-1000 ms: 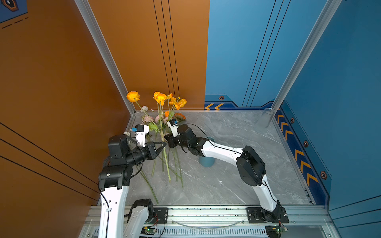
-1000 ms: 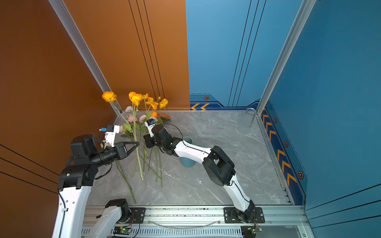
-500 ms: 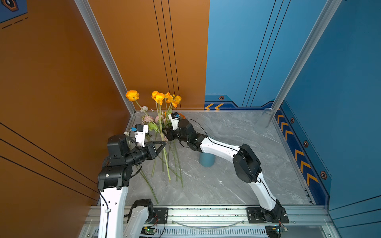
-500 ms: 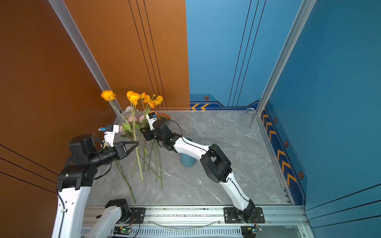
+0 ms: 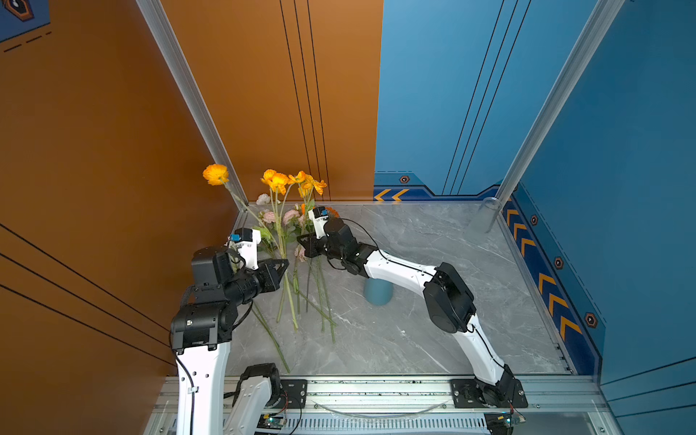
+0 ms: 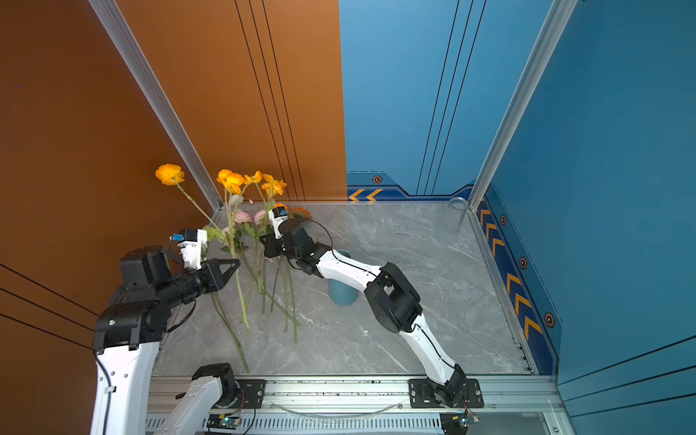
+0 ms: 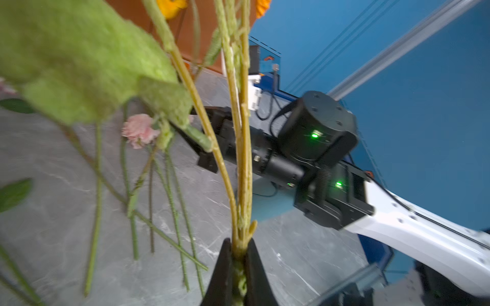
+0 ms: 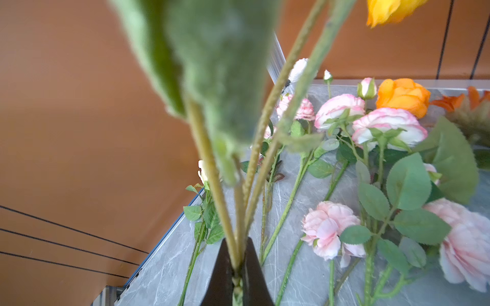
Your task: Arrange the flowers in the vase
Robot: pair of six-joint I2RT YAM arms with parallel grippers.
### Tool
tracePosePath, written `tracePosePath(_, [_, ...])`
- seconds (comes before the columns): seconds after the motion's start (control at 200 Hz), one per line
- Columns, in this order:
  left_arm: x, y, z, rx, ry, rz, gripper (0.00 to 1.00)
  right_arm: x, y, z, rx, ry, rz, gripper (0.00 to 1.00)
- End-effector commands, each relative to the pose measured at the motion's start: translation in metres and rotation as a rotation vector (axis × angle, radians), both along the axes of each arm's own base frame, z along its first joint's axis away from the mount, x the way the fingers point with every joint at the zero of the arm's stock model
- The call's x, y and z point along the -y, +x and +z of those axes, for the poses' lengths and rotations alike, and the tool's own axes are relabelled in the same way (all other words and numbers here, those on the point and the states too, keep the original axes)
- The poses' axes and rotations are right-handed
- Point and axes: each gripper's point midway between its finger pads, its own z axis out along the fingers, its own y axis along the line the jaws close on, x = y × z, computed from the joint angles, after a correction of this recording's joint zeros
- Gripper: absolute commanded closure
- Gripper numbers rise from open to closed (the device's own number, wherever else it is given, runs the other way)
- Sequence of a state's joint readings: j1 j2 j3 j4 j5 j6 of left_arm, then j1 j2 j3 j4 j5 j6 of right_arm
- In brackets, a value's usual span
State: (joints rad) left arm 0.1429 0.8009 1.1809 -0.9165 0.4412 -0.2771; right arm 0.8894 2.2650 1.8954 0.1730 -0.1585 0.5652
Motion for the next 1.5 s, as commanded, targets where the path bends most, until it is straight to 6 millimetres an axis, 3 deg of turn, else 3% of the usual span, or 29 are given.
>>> tracePosePath(0.0, [-0.069, -0.014, -0.029, -0.151, 0.282, 0.291, 1.0, 0.03, 0.012, 0.038, -0.048, 0.071, -0.089, 1.0])
tracePosePath(0.115, [-0.092, -0.019, -0.032, -0.17, 0.35, 0.396, 1.0, 0.034, 0.008, 0.042, -0.075, 0.09, -0.082, 1.0])
tracePosePath(0.265, [-0.101, -0.021, -0.028, -0.159, 0.387, 0.441, 1.0, 0.024, 0.003, 0.036, -0.118, 0.056, -0.038, 1.0])
tracePosePath(0.36, [-0.082, -0.015, -0.018, -0.093, 0.339, 0.345, 1.0, 0.013, 0.001, 0.03, -0.156, 0.045, 0.003, 1.0])
tracePosePath(0.521, [-0.043, -0.014, 0.002, 0.037, 0.264, 0.158, 1.0, -0.015, -0.013, -0.001, -0.307, -0.02, 0.12, 1.0])
tracePosePath(0.701, [-0.015, -0.018, 0.027, 0.167, 0.222, 0.029, 1.0, -0.022, -0.037, -0.029, -0.384, -0.095, 0.166, 0.53])
tracePosePath(0.766, [-0.009, -0.015, 0.033, 0.196, 0.192, 0.004, 1.0, -0.015, -0.045, -0.033, -0.373, -0.148, 0.159, 0.42])
tracePosePath(0.981, [0.021, -0.004, 0.075, 0.337, 0.033, -0.108, 1.0, 0.027, -0.059, -0.024, -0.366, -0.242, 0.094, 0.24])
tracePosePath(1.081, [0.039, 0.006, 0.089, 0.385, -0.068, -0.184, 1.0, 0.044, -0.067, -0.021, -0.37, -0.303, 0.092, 0.22])
tracePosePath(1.226, [0.051, 0.012, 0.1, 0.433, -0.034, -0.219, 1.0, 0.062, -0.079, -0.01, -0.361, -0.383, 0.121, 0.21])
tracePosePath(1.311, [0.063, 0.015, 0.11, 0.468, -0.035, -0.265, 1.0, 0.07, -0.088, 0.002, -0.33, -0.396, 0.123, 0.22])
tracePosePath(1.331, [0.066, 0.015, 0.113, 0.478, -0.038, -0.272, 1.0, 0.075, -0.09, 0.019, -0.306, -0.378, 0.117, 0.22])
tracePosePath(1.377, [0.07, 0.018, 0.118, 0.497, -0.045, -0.28, 1.0, 0.084, -0.092, 0.029, -0.282, -0.378, 0.095, 0.22])
tracePosePath(1.497, [0.08, 0.024, 0.126, 0.538, -0.065, -0.287, 1.0, 0.118, -0.091, 0.048, -0.232, -0.393, 0.006, 0.23])
